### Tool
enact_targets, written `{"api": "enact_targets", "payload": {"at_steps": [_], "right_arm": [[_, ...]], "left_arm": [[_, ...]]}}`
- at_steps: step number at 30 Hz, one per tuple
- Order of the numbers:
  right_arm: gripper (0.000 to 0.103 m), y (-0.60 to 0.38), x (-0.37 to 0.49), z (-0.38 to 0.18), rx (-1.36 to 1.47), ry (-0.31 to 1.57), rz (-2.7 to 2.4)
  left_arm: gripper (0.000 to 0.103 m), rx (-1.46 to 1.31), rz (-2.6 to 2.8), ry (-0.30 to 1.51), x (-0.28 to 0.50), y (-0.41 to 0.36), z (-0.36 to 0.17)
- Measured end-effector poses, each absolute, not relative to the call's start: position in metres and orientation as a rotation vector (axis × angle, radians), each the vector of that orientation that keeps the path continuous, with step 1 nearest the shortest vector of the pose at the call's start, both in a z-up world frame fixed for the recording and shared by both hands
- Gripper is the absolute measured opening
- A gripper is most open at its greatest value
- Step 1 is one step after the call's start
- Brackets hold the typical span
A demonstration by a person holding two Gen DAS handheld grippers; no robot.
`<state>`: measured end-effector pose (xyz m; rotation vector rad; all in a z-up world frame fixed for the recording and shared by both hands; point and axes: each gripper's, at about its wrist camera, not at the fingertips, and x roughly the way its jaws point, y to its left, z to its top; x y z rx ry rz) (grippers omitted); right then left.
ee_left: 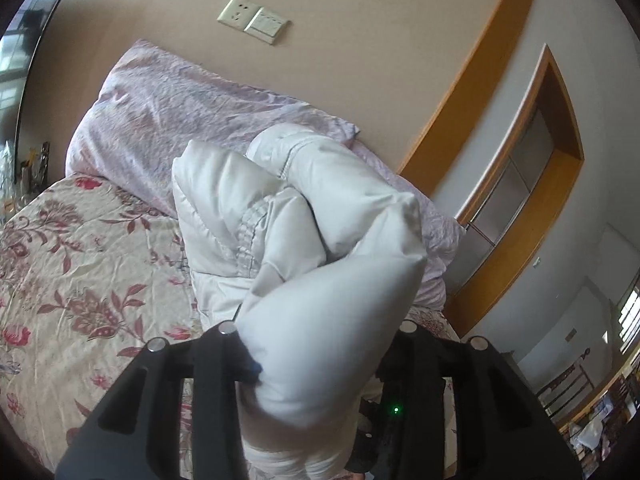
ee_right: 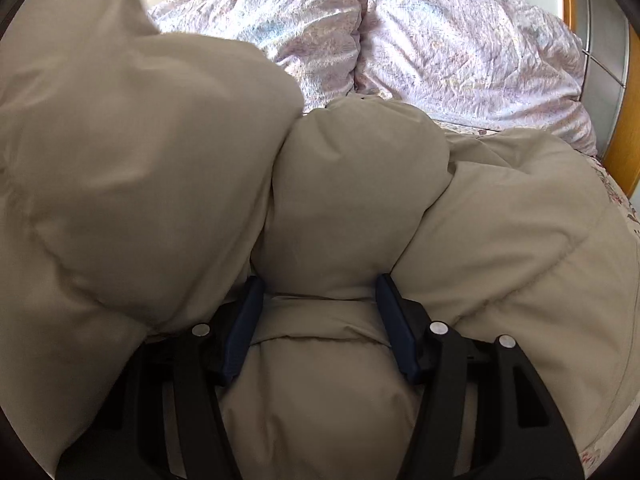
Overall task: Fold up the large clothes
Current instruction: 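Grasp the jacket bundle with both grippers and lift it off the bed, then carry the bundle toward the pillows and lower it with both grippers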
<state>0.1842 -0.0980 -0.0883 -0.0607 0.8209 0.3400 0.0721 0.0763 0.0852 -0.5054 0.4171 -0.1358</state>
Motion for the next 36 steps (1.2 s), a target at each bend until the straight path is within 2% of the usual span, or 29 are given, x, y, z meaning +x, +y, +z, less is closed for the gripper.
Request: {"api": "enact_targets", "payload": {"at_steps": [8, 16, 22, 36], "right_arm": [[0.060, -0.147, 0.156, -0.071, -0.034, 0.770, 0.406], [0.060, -0.213, 0.118, -0.061, -0.036, 0.649, 0.310], [0.060, -0.248, 0.120, -0.075, 0.032, 0.677, 0.273], [0.060, -0.267, 0.099, -0.093, 0.150, 0.592, 0.309]], "left_arm": [[0.040, -0.394, -0.199, 0.418, 0.084, 0.016, 0.104], [0.043, -0.298, -0.313, 0.457, 0.097, -0.044, 0.101], [0.044, -0.266, -0.390, 0.516, 0.114, -0.085, 0.089], [0.047, -0.238, -0.536, 0.721, 0.164, -0.164, 0.044]]}}
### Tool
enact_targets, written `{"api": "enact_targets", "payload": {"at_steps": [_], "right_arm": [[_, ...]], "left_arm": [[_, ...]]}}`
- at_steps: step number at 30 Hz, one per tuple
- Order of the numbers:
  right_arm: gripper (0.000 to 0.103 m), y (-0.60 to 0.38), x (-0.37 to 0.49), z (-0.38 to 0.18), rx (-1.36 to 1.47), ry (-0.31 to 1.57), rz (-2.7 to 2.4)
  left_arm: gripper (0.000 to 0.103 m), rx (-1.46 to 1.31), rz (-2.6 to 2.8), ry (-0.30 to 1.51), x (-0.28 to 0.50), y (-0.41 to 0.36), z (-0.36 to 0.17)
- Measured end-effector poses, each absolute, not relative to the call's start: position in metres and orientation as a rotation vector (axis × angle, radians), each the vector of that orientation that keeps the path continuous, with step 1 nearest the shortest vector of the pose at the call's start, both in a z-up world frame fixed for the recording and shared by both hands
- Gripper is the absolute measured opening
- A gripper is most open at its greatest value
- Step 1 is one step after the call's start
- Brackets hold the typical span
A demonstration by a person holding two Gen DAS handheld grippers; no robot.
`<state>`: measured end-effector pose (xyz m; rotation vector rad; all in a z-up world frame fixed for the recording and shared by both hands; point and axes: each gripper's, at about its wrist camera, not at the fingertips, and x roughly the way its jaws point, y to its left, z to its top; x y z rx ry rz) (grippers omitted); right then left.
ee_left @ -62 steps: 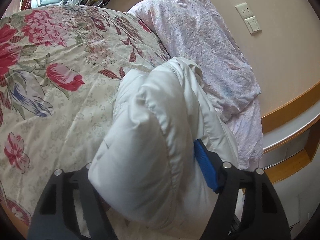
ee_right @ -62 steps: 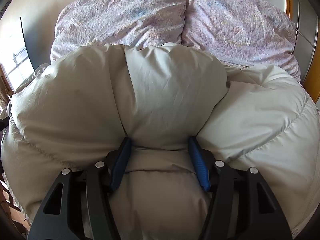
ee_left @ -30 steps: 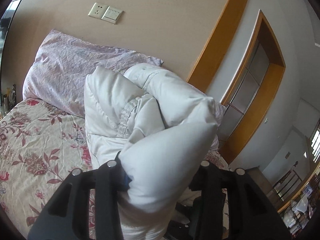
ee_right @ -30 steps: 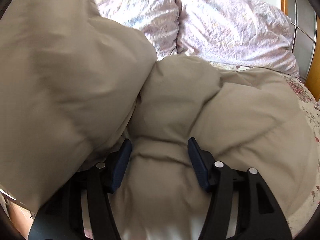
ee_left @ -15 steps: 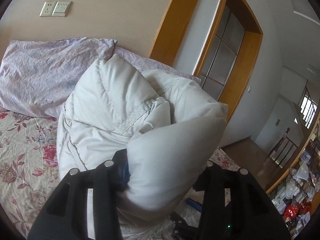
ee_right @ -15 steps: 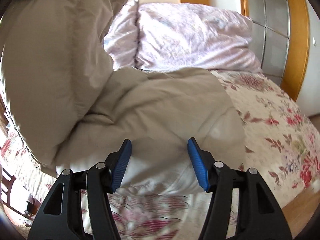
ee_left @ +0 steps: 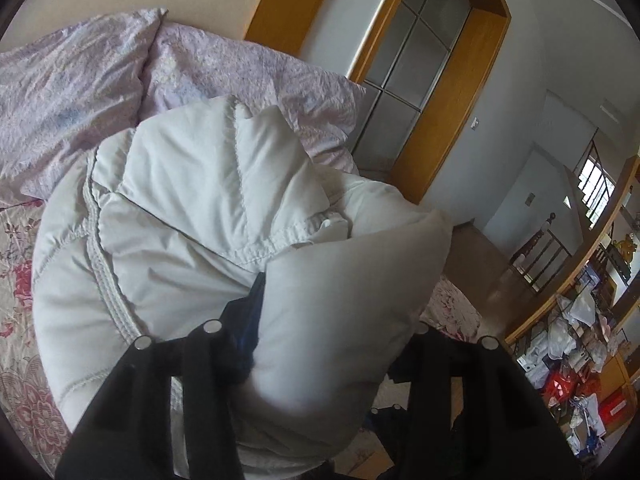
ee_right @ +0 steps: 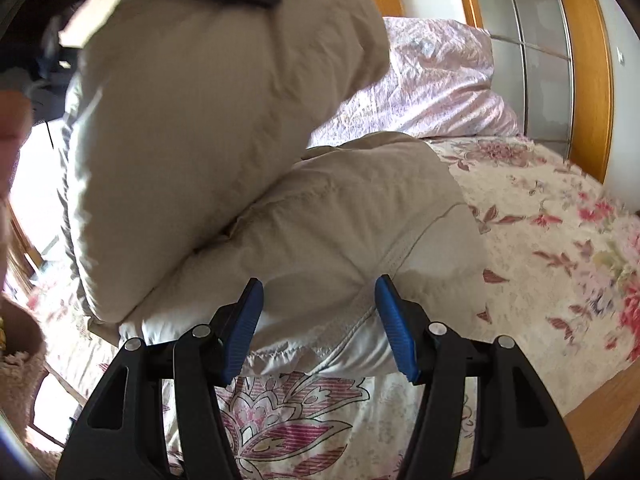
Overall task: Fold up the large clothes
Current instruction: 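Carry the bundle toward the pillows and lower it with both grippers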
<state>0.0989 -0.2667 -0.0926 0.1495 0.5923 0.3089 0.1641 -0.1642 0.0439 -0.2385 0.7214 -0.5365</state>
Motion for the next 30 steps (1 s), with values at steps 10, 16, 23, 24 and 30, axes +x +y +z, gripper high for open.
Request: {"api": "enact_targets", "payload": {"at_steps": [10, 16, 23, 24, 30], "right_arm": [[0.061, -0.277, 0.096, -0.105, 0.210, 0.561, 0.318], [0.061, -0.275, 0.098, -0.107, 0.176, 0.564, 0.302], [0.061, -0.271, 0.099, -0.107, 0.147, 0.581, 0.283], [0.061, -0.270, 0.099, -0.107, 0.146, 0.583, 0.280], [0.062, -0.269, 0.099, -0.109, 0.141, 0.592, 0.265]], "left_arm": [[0.077, -0.319, -0.712, 0.885, 0.188, -0.188, 0.029], [0.088, -0.430, -0.810, 0.788, 0.172, -0.144, 0.079], [0.091, -0.176, -0.318, 0.592, 0.158, -0.085, 0.094], [0.091, -0.147, -0.257, 0.585, 0.161, -0.077, 0.088], [0.090, -0.102, -0.177, 0.663, 0.193, -0.065, 0.046]]}}
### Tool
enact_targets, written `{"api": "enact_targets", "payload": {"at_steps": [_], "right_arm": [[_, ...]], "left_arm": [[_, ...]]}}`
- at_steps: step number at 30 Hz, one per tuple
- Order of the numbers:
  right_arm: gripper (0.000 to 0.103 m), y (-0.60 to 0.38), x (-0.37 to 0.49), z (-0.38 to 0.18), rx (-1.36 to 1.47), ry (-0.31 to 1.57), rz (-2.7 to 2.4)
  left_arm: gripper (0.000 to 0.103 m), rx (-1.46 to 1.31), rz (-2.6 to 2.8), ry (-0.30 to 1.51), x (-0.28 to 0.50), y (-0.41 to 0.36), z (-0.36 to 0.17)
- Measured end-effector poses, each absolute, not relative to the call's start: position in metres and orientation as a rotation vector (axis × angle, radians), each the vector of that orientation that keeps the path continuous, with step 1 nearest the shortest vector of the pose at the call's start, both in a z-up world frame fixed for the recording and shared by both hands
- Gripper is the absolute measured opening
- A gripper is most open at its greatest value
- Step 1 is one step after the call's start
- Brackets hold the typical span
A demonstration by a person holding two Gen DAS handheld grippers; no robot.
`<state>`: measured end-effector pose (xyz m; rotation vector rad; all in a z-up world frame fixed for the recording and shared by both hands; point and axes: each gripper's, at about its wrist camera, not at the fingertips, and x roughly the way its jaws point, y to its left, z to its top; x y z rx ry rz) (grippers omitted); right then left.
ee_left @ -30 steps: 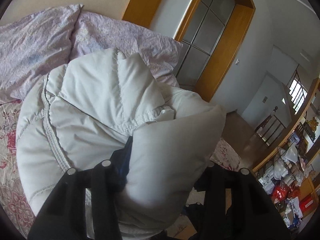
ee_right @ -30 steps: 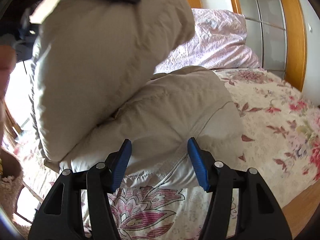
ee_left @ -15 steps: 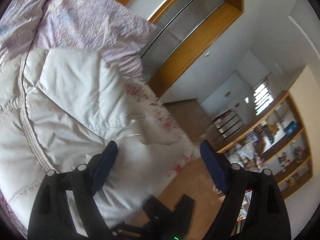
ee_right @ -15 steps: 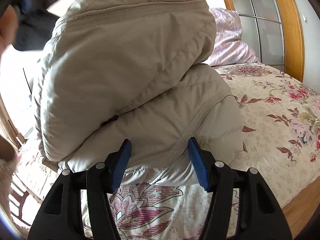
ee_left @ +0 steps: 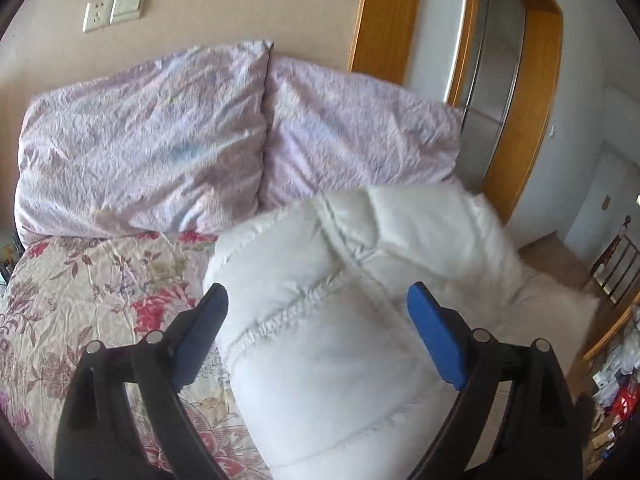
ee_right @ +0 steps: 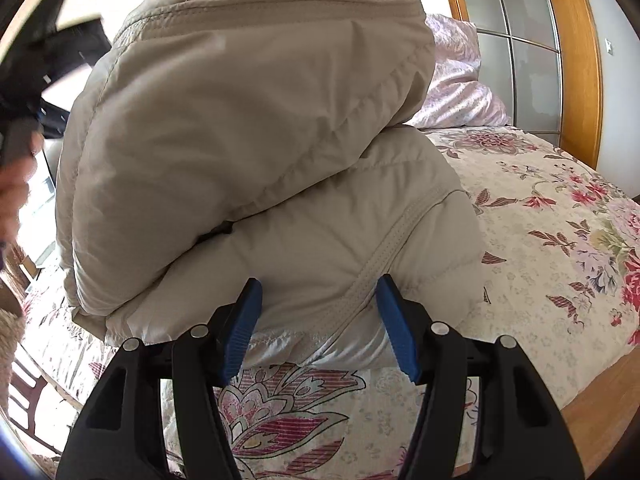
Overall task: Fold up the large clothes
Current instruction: 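Carry the bundle toward the pillows and lower it with both grippers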
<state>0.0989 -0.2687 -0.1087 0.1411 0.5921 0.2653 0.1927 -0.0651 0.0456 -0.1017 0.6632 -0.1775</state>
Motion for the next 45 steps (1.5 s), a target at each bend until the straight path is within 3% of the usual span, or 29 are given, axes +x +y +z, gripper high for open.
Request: {"api": "enact_targets", "payload": {"at_steps": [3, 30, 39, 45], "right_arm": [[0.062, -0.269, 0.098, -0.110, 0.133, 0.592, 0.267], [0.067, -0.280, 0.087, -0.111, 0.097, 0.587, 0.277], [0.067, -0.306, 0.053, -0.044, 0.117, 0.446, 0.434], [0.067, -0.281, 0.099, 0.008, 0.057, 0.434, 0.476]], "left_arm": [[0.084, -0.111, -0.212, 0.730, 0.199, -0.074, 0.021], [0.091, 0.093, -0.211, 0.675, 0.214, -0.165, -0.034], [0.100, -0.077, -0.278, 0.635, 0.191, -0.109, 0.007], [0.100, -0.034, -0.142, 0.641, 0.198, -0.080, 0.010]]}}
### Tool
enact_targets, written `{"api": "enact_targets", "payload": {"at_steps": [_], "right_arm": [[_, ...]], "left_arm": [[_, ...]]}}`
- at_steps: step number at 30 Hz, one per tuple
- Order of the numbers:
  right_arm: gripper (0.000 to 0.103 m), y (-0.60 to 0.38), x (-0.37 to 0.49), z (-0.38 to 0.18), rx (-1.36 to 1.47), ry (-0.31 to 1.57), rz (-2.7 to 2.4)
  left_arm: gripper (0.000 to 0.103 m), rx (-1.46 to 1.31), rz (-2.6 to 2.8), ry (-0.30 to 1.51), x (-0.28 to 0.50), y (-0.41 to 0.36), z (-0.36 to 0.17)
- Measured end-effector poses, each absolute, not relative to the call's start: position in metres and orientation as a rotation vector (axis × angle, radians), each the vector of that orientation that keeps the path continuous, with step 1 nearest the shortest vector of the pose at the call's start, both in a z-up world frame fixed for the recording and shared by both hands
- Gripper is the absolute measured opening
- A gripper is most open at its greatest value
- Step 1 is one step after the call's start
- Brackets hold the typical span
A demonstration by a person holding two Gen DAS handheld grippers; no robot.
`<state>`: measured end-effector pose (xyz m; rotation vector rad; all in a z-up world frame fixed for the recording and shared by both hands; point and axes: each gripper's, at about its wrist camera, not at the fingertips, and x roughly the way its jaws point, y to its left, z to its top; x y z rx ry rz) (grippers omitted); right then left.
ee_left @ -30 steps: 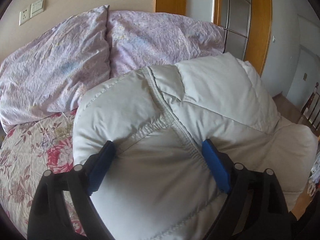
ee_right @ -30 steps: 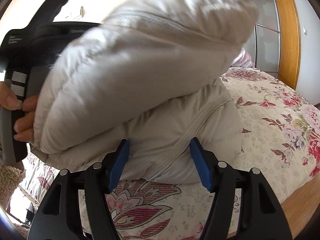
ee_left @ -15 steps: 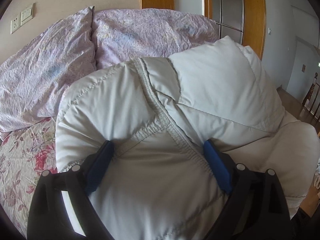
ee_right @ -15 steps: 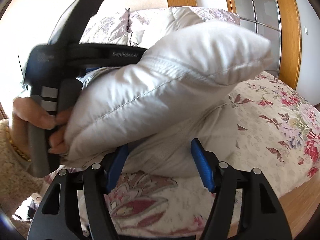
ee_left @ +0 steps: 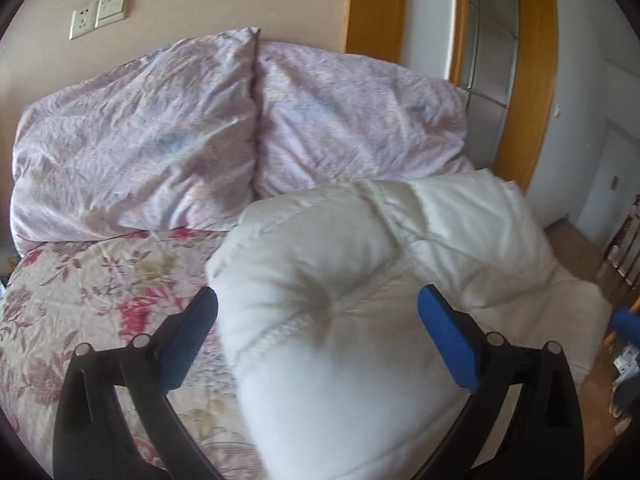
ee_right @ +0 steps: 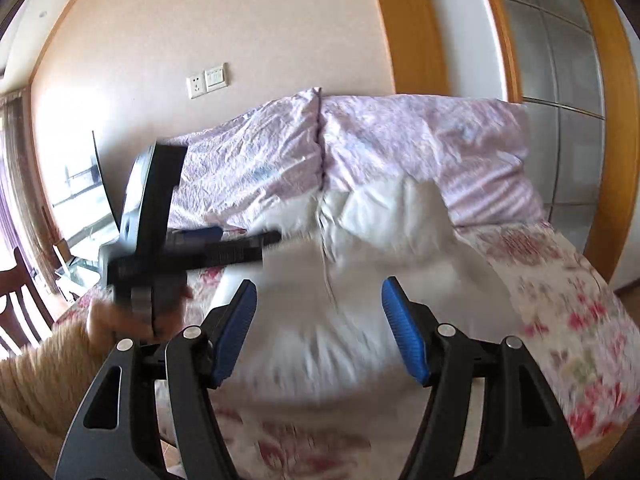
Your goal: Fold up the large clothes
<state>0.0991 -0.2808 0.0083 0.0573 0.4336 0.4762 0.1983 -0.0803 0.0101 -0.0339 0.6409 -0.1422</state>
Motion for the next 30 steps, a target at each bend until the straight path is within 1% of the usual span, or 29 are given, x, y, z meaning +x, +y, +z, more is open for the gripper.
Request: {"api": "enact_targets", "payload": {"at_steps": [5, 11, 15, 20, 23, 30], "right_arm": [[0.067, -0.255, 0.155, 0.036, 0.009, 0.476, 0.440], [0.067, -0.241, 0.224, 0.044, -0.017, 0.560, 0.330], [0.067, -0.240, 0.251, 0.041, -0.063, 0.557, 0.253], [0.067, -0.257, 0.270, 0.018, -0.067, 0.605, 0.197], [0.067, -0.279, 0.277, -0.009, -0.032, 0.653, 0.175], [0.066, -0.302, 0.284, -0.037, 0.041, 0.664, 0.205]], "left_arm": [[0.100, -0.046, -0.112, 0.666, 0.204, -0.069, 0.002], [0.100, -0.033, -0.099, 0.666, 0.208, -0.068, 0.000], [0.100, -0.016, -0.092, 0.661, 0.211, -0.070, 0.001], [0.101, -0.024, -0.090, 0.671, 0.218, -0.070, -0.003], [0.101, -0.040, -0.103, 0.680, 0.223, -0.071, -0.008], [0.101, -0.058, -0.131, 0.694, 0.230, -0.082, -0.016]]}}
